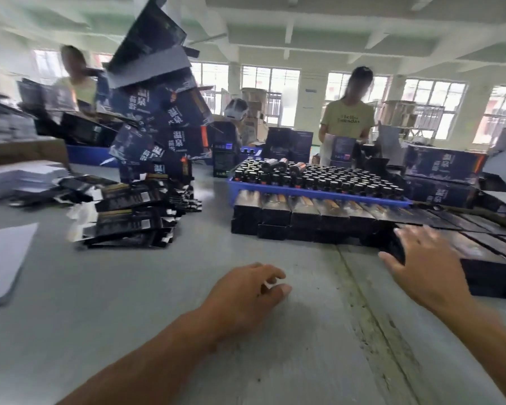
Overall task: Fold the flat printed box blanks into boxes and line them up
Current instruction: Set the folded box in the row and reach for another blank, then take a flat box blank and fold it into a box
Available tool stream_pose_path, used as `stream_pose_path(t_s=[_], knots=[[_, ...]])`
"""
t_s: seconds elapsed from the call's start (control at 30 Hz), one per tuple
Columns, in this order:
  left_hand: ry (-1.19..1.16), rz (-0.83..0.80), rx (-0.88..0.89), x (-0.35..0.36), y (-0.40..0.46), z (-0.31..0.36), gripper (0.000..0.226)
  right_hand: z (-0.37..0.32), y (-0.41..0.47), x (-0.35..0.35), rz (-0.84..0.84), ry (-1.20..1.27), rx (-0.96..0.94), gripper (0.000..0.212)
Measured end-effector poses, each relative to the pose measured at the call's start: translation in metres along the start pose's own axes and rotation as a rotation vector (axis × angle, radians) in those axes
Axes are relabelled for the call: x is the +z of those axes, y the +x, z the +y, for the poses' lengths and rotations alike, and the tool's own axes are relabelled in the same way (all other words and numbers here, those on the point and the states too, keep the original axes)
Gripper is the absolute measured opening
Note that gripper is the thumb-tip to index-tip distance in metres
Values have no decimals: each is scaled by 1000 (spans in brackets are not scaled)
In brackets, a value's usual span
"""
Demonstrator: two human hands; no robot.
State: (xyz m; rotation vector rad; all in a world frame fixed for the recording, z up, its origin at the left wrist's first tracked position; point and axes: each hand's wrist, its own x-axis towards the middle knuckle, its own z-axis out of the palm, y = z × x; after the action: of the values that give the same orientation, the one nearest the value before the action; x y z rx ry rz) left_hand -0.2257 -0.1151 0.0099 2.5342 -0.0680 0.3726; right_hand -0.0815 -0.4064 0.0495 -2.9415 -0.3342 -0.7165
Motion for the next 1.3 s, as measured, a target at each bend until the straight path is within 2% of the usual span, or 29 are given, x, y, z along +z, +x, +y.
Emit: stream_pose_path(t_s=[0.1,0.2,0.33,0.43,0.67,0.83,0.93,1.0,1.1,1.23,1.3], knots=[[188,84,-77,-12,9,-28,44,-33,-16,5,-202,203,-105,55],[338,163,-307,-38,9,-70,51,-60,-40,24,-385,272,-181,49],[339,295,-622,-72,-2,-118,56,-65,-54,47,-357,262,-193,42],[298,223,-726,-75,-2,-126,66,-58,-54,49,-388,319,-156,43],[425,8,-649,-66,5,-100,67,-61,-56,38,-408,347,-141,46],[615,-135,-321,-42,0,-37,49,-60,-61,31,-358,401,-135,48],[608,-178,-109,-21,-2,-6,50,-63,-65,21,-347,391,-147,49],[583,-141,-49,-17,1,0,48,-65,-68,16,-348,366,-165,48],[558,-51,-81,-24,5,-15,47,-66,-71,10,-353,355,-188,46],[578,-98,-328,-41,4,-52,61,-63,-73,9,-371,348,-218,48],[530,-95,-432,-50,4,-64,61,-62,-72,11,-374,335,-230,49]])
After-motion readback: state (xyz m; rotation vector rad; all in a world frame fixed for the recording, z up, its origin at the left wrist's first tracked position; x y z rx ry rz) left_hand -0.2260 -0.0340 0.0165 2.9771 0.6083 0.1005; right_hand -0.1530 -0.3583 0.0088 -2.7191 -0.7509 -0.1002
